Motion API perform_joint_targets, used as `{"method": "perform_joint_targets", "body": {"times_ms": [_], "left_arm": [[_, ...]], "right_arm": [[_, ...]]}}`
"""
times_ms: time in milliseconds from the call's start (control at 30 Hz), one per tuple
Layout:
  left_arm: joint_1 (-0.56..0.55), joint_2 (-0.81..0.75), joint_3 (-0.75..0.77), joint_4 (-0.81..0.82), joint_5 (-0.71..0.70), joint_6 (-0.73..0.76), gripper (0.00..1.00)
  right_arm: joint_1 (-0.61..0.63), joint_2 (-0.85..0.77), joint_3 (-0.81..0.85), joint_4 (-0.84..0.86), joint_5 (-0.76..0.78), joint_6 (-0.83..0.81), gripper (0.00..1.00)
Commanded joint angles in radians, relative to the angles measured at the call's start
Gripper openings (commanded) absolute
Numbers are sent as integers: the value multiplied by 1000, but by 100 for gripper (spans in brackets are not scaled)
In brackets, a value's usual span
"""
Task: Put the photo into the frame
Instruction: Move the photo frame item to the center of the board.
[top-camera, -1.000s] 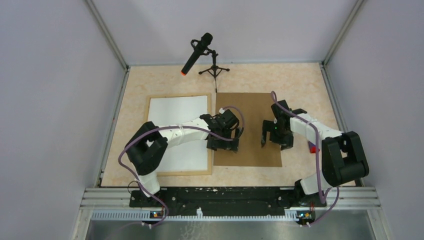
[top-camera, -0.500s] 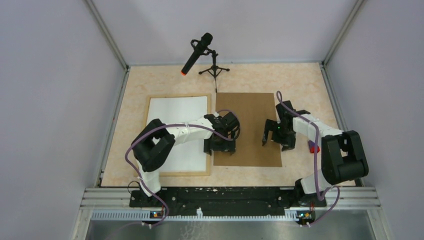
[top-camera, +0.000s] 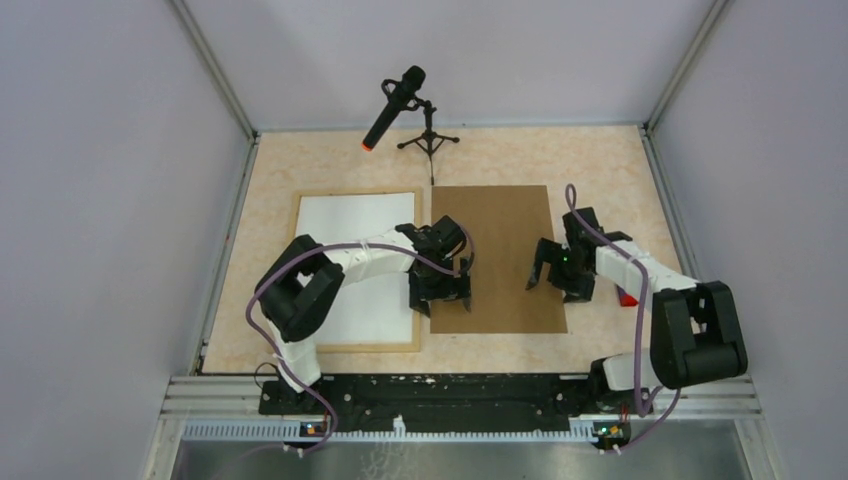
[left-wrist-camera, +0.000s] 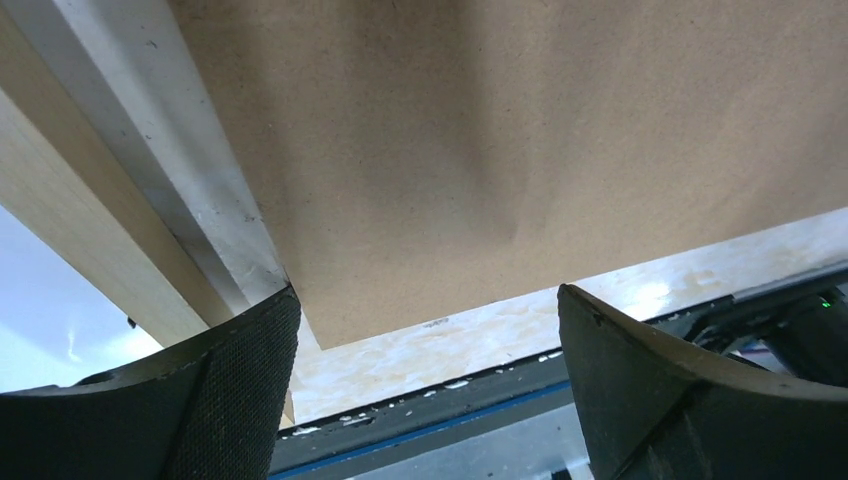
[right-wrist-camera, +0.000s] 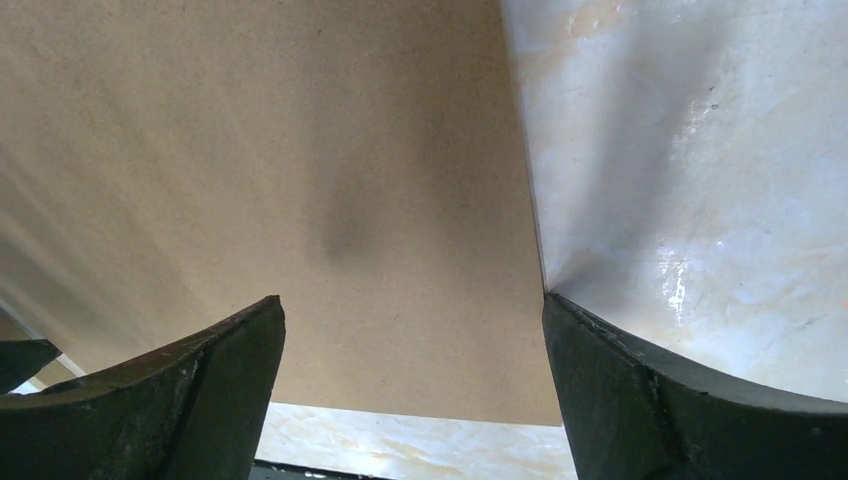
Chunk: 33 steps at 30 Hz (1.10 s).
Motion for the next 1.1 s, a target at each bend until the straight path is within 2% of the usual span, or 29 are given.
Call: {"method": "perform_joint_targets", "body": {"times_ms": [0,300,533,733,867,1067], "left_arm": [[-13,-8,-15,381,258,-44,98],[-11,-51,115,475,381,-95,98],[-12,-156,135,523,367,-115,99],[-12,-207,160,500,344,-103,98],[1,-263,111,458,318,-108,98],[88,-449,-89,388,264,-134,98]], "right_arm": [[13,23,-100,136,-198,69,97],[12,-49,-188,183,-240,128,97],[11,-62,-223,200,-235,141,96],[14,-78,-237,207,-262,146,96],[75,-75,-223,216,-282,143,96],[211,-10,-182,281,-315,202,95]]}}
